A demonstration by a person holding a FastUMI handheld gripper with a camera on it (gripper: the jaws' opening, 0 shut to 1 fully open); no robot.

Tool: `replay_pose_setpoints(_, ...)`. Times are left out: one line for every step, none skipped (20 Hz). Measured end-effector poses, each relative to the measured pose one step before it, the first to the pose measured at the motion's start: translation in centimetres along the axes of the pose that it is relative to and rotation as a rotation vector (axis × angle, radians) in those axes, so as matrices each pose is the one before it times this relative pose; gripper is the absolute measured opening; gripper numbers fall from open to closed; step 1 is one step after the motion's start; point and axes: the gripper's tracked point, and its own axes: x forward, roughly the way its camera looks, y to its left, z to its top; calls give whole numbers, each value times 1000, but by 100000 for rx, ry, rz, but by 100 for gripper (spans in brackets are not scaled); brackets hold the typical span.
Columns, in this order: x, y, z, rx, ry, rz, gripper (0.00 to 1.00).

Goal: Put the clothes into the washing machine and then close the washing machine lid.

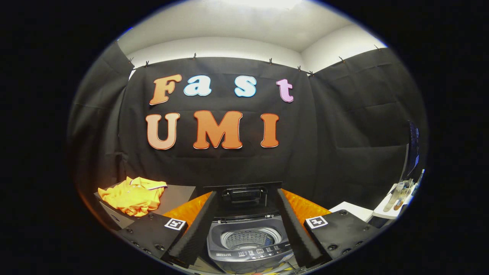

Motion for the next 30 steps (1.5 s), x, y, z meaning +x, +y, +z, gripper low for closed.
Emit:
replay_pose_setpoints(47,115,108,-4,-530,377,98)
replay_pose_setpoints(-53,33,244,-254,-758,154,98)
replay_pose_setpoints(-42,-69,105,-359,-292,315,98)
replay_pose_setpoints(-56,106,-44,-331,-111,491,98)
replay_pose_setpoints(-32,238,118,-189,-393,1092,98)
replay_pose_setpoints(33,561,178,-118,-459,1848,98)
replay_pose_setpoints(88,739,253,-240,-434,2332,98)
replay_pose_setpoints(239,832,195,-469,-464,2550,98)
replay_pose_setpoints(85,903,189,-630,-448,2802,98)
replay_pose_setpoints(237,1103,239,-459,-283,2957,98)
replay_pose_setpoints(368,1116,302,-394,-228,3343,98)
replay_pose_setpoints(352,1128,259,-355,-104,3097,98)
replay_pose_setpoints(359,1082,320,-381,-325,3101,98)
replay_pose_setpoints(415,1028,590,47,-774,2705,98)
replay_pose_setpoints(568,965,680,458,-660,3054,98)
replay_pose_setpoints(669,1133,798,951,-636,3644,98)
replay_pose_setpoints(844,1147,976,934,-581,3462,98)
replay_pose_setpoints(998,905,781,1052,-246,3079,98)
replay_pose_setpoints(985,1041,648,1253,727,2765,98)
replay_pose_setpoints(1121,1160,456,1588,744,3187,98)
replay_pose_setpoints(1256,1343,252,1772,1389,3542,98)
replay_pose_setpoints(1316,1385,-242,2180,2532,3829,98)
replay_pose_setpoints(1350,1743,-357,2577,2488,4855,98)
replay_pose_setpoints(1701,1581,-619,2758,2239,4453,98)
replay_pose_setpoints(1606,1205,-479,2241,2520,3660,98)
replay_pose_setpoints(1669,876,-582,1804,3026,2744,98)
replay_pose_setpoints(1655,535,-717,1250,3485,2126,98)
replay_pose_setpoints(1598,550,-1117,692,4291,1386,98)
replay_pose_setpoints(1148,612,-1115,504,3783,1565,98)
replay_pose_setpoints(1366,434,-597,876,1832,1538,98)
